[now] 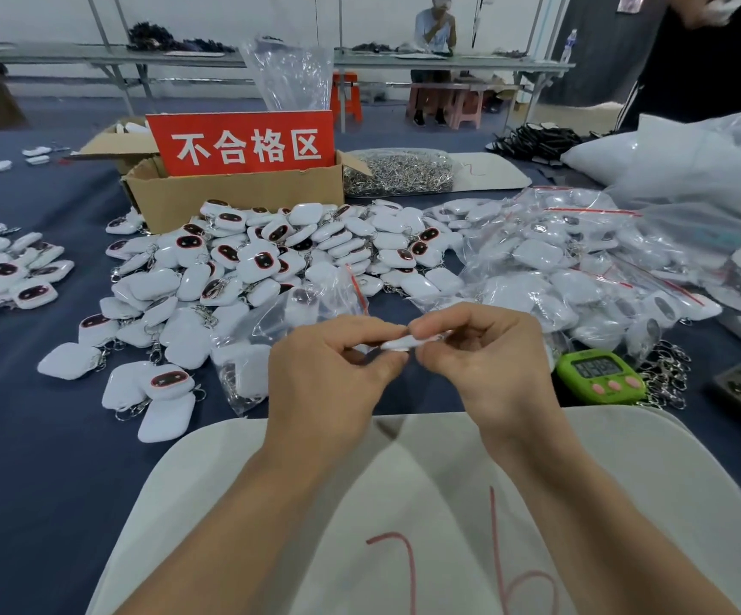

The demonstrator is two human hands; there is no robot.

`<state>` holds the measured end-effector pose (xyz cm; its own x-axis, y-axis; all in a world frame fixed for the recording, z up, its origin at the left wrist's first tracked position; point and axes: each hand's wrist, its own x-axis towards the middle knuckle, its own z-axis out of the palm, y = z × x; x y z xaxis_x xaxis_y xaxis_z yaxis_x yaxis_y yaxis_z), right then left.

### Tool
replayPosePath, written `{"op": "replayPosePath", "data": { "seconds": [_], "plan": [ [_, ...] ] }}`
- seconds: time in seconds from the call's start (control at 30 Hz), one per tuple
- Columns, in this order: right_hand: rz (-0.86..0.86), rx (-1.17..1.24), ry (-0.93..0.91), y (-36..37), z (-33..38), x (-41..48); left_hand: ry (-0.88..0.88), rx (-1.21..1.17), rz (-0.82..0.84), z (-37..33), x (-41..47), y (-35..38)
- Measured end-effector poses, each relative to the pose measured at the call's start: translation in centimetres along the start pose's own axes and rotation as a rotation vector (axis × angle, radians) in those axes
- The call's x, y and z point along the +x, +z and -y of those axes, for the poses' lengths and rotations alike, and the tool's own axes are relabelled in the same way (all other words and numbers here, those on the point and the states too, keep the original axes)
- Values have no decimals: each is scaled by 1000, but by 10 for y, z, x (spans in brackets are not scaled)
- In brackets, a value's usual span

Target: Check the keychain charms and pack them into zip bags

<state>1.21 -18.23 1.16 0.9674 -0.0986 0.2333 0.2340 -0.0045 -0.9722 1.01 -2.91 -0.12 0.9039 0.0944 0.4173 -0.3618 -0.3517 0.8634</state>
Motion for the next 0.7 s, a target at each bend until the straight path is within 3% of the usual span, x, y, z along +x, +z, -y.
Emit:
{"op": "replayPosePath", "data": {
  "seconds": [0.33, 0.5, 0.7],
  "plan": [
    [9, 35, 90, -4, 2, -1, -76, -174, 4, 2, 4, -2],
    [-60, 158, 288, -2, 2, 2, 61, -148, 117, 0, 2, -3],
    [96, 41, 278, -1, 6, 2, -83, -105, 87, 4, 4, -2]
  ]
}}
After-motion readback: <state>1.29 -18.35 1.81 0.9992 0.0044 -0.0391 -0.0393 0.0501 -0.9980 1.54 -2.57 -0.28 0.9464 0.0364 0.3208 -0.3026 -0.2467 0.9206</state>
